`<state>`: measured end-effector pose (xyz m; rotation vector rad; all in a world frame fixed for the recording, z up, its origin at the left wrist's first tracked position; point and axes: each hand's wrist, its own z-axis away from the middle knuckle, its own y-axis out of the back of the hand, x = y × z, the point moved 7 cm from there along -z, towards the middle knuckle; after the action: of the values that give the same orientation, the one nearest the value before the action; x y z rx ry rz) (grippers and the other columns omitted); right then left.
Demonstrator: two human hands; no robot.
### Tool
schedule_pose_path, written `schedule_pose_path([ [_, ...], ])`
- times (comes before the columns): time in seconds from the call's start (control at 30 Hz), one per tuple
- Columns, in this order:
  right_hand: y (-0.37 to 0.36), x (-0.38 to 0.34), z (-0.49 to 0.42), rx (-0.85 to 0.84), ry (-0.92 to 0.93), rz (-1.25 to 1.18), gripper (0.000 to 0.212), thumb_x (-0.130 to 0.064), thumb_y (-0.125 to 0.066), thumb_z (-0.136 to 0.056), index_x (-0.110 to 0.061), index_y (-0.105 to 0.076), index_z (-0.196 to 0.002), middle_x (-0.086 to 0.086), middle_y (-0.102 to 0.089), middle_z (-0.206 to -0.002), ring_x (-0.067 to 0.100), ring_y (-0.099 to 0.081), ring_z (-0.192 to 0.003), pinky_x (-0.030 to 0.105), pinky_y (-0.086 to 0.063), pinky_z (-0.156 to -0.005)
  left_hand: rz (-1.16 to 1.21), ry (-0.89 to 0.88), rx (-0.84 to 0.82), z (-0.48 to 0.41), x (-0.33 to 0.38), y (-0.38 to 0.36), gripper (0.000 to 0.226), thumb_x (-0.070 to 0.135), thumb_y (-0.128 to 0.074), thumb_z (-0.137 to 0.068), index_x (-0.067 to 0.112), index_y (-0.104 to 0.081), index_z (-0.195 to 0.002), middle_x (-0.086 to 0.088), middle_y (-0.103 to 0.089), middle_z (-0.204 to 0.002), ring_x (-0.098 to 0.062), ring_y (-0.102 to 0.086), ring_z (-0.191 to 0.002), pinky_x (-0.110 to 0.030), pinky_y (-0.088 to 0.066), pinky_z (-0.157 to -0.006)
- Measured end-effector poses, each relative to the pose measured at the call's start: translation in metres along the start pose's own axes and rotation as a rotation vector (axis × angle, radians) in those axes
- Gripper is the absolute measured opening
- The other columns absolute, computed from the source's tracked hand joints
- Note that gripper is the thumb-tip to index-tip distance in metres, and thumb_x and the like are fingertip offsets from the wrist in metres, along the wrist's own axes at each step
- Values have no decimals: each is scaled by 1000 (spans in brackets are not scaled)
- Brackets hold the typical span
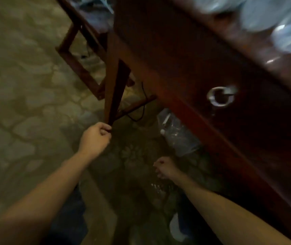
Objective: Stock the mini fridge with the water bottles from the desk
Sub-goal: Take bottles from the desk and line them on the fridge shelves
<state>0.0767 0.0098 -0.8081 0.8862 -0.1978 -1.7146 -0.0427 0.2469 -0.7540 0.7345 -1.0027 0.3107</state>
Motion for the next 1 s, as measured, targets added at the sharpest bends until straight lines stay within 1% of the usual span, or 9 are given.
schedule_pose_path([
  [0.13, -10, 22, -76, 75, -138, -4, 14, -9, -44, -96, -5, -55, -105, 6, -49, -71, 16, -47, -57, 24, -41, -52, -16, 13, -30, -50, -47, -10, 15, 8, -61, -84, 21, -57, -77, 1, -57, -71, -20, -55, -76, -33, -46, -77],
  [0.23, -11, 22, -131, 103, -124, 72, 15, -11, -48, -95, -9, -57, -83, 6, -54, -76, 18, -52, -65, 31, -46, -62, -5, 40, -149, -83, -71, -24, 9, 11, -56, -89, 15, -60, -96, -6, -58, -73, -20, -56, -67, -31, -46, -68],
  [0.3, -11, 19, -165, 99, -83, 183, 17, -11, -47, -94, -11, -58, -82, 10, -58, -87, 24, -57, -80, 37, -49, -76, -20, 76, -252, -102, -83, -37, 10, 10, -53, -91, 13, -58, -98, -5, -57, -70, -17, -55, -61, -28, -45, -57],
  [0.47, -2, 21, -232, 129, -74, 287, 14, -11, -43, -96, -12, -55, -103, 10, -55, -106, 23, -54, -97, 38, -47, -90, -61, 101, -392, -141, -111, -85, 4, 8, -58, -88, 12, -59, -89, -5, -53, -75, -14, -47, -60, -23, -41, -50],
  [0.57, 4, 27, -267, 151, -85, 287, 28, -14, -44, -96, -11, -52, -122, 13, -55, -122, 29, -53, -113, 45, -42, -101, -68, 102, -466, -156, -128, -128, 13, 10, -59, -88, 7, -64, -99, -7, -58, -84, -19, -53, -72, -28, -43, -66],
  [0.63, 12, 35, -292, 187, -67, 312, 32, -18, -45, -95, -13, -50, -126, 14, -54, -126, 32, -52, -116, 49, -41, -102, 10, 117, -472, -168, -133, -150, 15, 7, -56, -88, 6, -64, -100, -8, -59, -82, -20, -54, -73, -29, -43, -65],
  [0.77, 35, 47, -335, 304, -10, 470, 53, -23, -49, -91, -22, -34, -142, 18, -42, -140, 36, -40, -130, 52, -33, -109, 164, 151, -464, -191, -147, -189, 13, 4, -54, -90, 8, -61, -100, -4, -53, -67, -12, -48, -55, -12, -39, -38],
  [0.9, 53, 48, -371, 361, -48, 868, 59, -33, -45, -94, -29, -20, -147, 23, -11, -154, 40, -5, -143, 53, -8, -116, 262, 169, -391, -206, -166, -221, 8, 8, -54, -92, 9, -58, -98, -2, -53, -67, -2, -50, -43, -8, -37, -36],
  [1.0, 46, 57, -405, 191, -18, 723, 69, -34, -52, -90, -31, -15, -148, 21, -10, -155, 40, -12, -142, 56, -16, -115, 301, 189, -371, -209, -180, -239, 9, 12, -54, -91, 10, -58, -100, -2, -55, -72, -1, -52, -42, -11, -37, -38],
])
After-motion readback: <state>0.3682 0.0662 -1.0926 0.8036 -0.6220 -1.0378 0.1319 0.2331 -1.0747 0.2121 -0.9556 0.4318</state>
